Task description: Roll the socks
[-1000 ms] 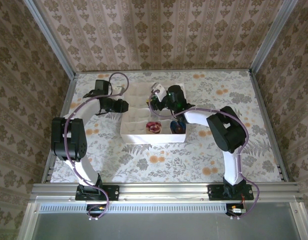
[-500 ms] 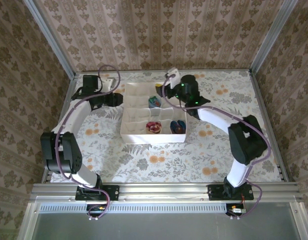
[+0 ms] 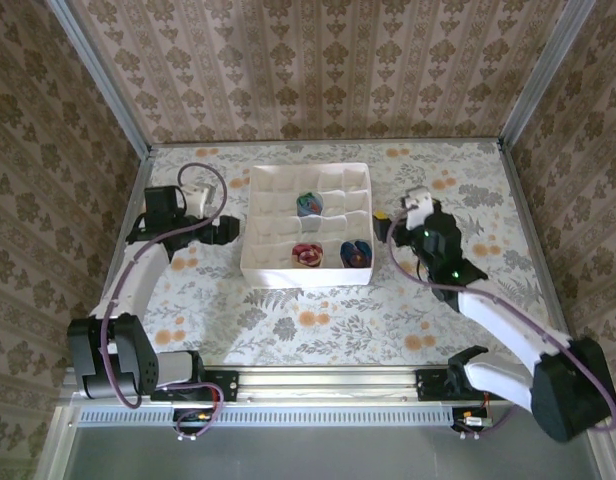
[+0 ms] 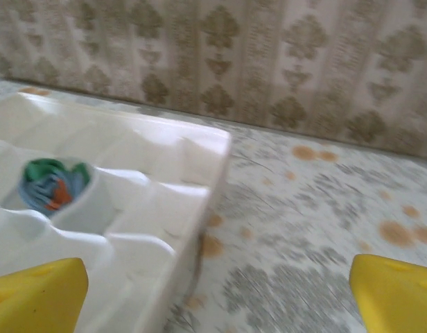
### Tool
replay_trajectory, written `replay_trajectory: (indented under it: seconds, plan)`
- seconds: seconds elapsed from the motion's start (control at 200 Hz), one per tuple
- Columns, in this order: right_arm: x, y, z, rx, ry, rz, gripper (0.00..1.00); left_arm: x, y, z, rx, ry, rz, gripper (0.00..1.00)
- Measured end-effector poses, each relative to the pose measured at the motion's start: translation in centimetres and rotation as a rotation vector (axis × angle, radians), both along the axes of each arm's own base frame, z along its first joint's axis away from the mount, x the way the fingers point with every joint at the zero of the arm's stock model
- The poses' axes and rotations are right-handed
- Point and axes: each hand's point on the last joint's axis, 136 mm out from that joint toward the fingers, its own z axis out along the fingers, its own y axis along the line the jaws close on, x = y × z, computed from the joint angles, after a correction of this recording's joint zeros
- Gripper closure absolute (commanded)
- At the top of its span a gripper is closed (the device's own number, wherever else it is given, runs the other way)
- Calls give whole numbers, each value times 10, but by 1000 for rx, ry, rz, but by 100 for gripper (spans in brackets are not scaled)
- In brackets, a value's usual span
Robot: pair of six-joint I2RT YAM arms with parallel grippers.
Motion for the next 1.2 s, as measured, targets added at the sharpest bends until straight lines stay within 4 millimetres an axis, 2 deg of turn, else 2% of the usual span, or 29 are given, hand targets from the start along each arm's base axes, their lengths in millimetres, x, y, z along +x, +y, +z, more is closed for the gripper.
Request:
replay_trajectory:
  seconds: [0.165,0.26,0.35,0.48,0.58,0.68,0.765,0.885,1.055,1.205]
  plan:
    - [-36,-46,-31,-2,-1,-149,0,-10,10,-19,20,-28,70,0]
    - [-51,-62,-50,-18,5,-202,0,-20,20,-36,63,-71,116,0]
    - [-57,-71,-55,-42,6,-235,0,-33,27,-53,107,-119,141,0]
    - [-58,-77,-53,-64,-2,-260,0,-47,31,-68,150,-204,149,0]
    - [-58,-80,-55,-70,-19,-274,0,-52,34,-70,170,-279,159,0]
    - [-60,-84,-66,-75,-14,-289,0,-54,37,-68,185,-328,170,0]
    - [-60,-88,-77,-85,7,-301,0,-50,39,-60,197,-373,178,0]
    - [-54,-93,-80,-80,0,-320,0,-43,39,-51,207,-426,175,0]
    - [-42,-100,-92,-77,12,-343,0,-33,37,-63,215,-420,152,0]
    - [-32,-97,-108,-78,40,-317,0,-22,35,-68,210,-441,146,0]
